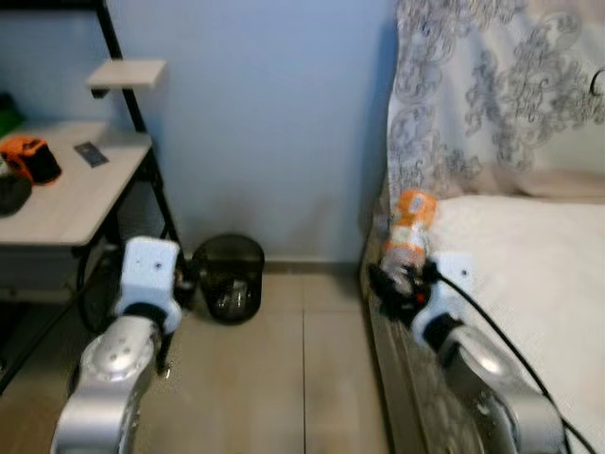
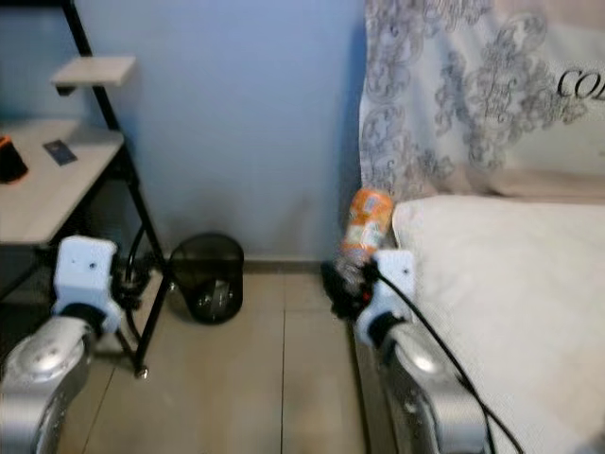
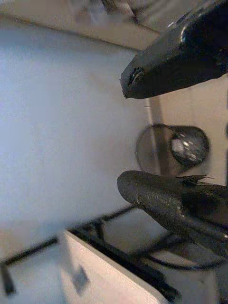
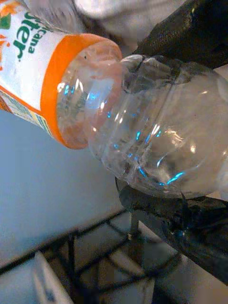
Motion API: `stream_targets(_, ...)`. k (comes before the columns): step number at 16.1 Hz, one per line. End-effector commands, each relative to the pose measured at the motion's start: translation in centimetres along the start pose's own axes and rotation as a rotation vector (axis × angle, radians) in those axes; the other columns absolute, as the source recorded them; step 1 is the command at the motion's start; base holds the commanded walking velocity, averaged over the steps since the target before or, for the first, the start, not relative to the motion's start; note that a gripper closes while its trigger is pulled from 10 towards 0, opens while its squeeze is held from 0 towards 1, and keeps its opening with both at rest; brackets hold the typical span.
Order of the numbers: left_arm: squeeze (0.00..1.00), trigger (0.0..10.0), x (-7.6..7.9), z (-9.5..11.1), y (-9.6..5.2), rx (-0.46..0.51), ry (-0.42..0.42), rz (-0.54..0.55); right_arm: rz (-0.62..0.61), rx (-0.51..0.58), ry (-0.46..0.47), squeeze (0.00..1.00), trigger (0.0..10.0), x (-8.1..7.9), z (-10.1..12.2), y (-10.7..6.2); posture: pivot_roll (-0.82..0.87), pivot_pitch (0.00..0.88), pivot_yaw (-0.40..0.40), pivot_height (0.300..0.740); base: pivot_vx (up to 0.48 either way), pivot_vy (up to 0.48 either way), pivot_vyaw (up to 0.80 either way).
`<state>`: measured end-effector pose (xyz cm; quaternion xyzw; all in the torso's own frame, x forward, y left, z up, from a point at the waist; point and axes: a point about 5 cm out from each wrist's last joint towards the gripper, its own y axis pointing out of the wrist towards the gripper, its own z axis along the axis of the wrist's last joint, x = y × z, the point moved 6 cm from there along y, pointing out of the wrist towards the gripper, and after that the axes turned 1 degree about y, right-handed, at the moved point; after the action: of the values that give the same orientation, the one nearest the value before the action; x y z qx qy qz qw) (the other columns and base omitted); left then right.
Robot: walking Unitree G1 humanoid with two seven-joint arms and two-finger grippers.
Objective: Clean up the room
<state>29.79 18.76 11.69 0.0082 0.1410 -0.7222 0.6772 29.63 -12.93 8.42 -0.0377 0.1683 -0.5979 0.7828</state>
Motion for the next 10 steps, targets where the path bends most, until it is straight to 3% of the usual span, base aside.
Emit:
stream_targets(1, 0.00, 10.0, 0.81, 0.43, 0.14, 0.012, -0.001, -0.027, -0.053, -0.018, -0.048, 0.00, 10.0, 1.09, -0.38, 0.06, -0.01, 0.000, -0.010, 0.740, 0.304, 0.000, 0.00)
stream_targets(3, 0.00, 10.0, 0.83, 0.46, 0.28, 0.013, -0.002, -0.028, -0.084, -0.016, -0.102, 0.00, 10.0, 1.35, -0.37, 0.41, -0.02, 0.000, -0.006, 0.740, 0.306, 0.000, 0.00)
stream_targets(6, 0.00, 10.0, 0.78, 0.51, 0.44, 0.013, 0.000, -0.029, -0.046, -0.010, -0.100, 0.00, 10.0, 1.08, -0.19, 0.35, -0.02, 0.000, -0.007, 0.740, 0.304, 0.000, 0.00)
stream_targets(9, 0.00, 10.0, 0.75, 0.49, 0.47, 0.012, 0.001, -0.029, -0.010, -0.034, -0.160, 0.00, 10.0, 0.73, -0.60, 0.30, -0.02, 0.000, -0.008, 0.740, 0.307, 0.000, 0.00)
stream_targets(10, 0.00, 10.0, 0.78, 0.47, 0.49, 0.011, 0.001, -0.032, -0.008, -0.033, -0.159, 0.00, 10.0, 0.67, -0.61, 0.34, -0.02, 0.000, -0.007, 0.740, 0.304, 0.000, 0.80)
